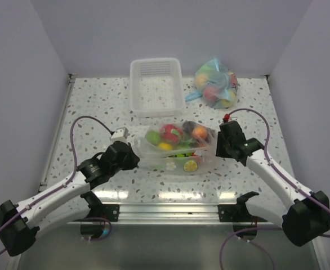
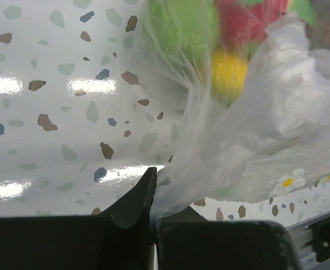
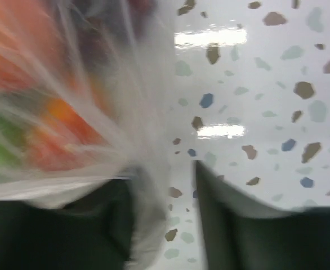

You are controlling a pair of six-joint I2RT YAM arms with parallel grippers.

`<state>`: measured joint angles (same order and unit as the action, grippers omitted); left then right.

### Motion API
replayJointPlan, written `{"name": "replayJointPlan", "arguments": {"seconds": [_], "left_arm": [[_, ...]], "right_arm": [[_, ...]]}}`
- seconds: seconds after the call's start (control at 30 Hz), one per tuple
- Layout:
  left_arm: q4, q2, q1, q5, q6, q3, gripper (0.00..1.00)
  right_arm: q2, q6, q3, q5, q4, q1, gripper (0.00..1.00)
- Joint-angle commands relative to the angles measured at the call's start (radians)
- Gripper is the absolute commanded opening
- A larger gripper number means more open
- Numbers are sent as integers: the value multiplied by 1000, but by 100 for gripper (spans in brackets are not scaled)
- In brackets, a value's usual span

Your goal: Untie the knot of the plastic bag and take out the fruit

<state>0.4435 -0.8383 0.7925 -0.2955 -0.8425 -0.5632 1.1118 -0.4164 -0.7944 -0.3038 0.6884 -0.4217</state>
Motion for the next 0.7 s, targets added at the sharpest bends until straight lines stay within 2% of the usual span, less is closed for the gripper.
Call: {"name": "replayJointPlan", "arguments": {"seconds": [0.0,0.07,0.1,0.17,0.27,0.3,0.37,0.4,0.43,0.5,0.67], "left_arm": [[34,-21,-96,-4,-40,39,0],[12,-27,-119,19,-20,40,0],[-8,-31,-118,33,18,33,0],[-28,-28,-118,58,68,-1,0],[-32,-4,-115,97,176,-64,28],[-23,13,-113,113,231,-82,47],[-6,31,-104,114,287,-141,67],[18,48,-99,105,340,-162,85],[35,53,-98,101,367,-208,91],[96,53,-85,82,443,-259,100],[227,-7,-18,-9,569,-447,100]], "right_arm": [[-47,-58,73,100,-113,41,27],[-52,-58,95,170,-145,40,12],[-55,-53,98,190,-162,41,0],[-76,-22,95,247,-177,41,0],[-108,21,69,282,-182,40,0],[-112,30,60,288,-172,40,0],[-118,54,34,293,-158,38,0],[-119,63,27,296,-152,35,0],[-119,76,23,299,-148,34,0],[-119,85,12,299,-142,23,0],[-113,120,-25,259,-110,-11,0]]}}
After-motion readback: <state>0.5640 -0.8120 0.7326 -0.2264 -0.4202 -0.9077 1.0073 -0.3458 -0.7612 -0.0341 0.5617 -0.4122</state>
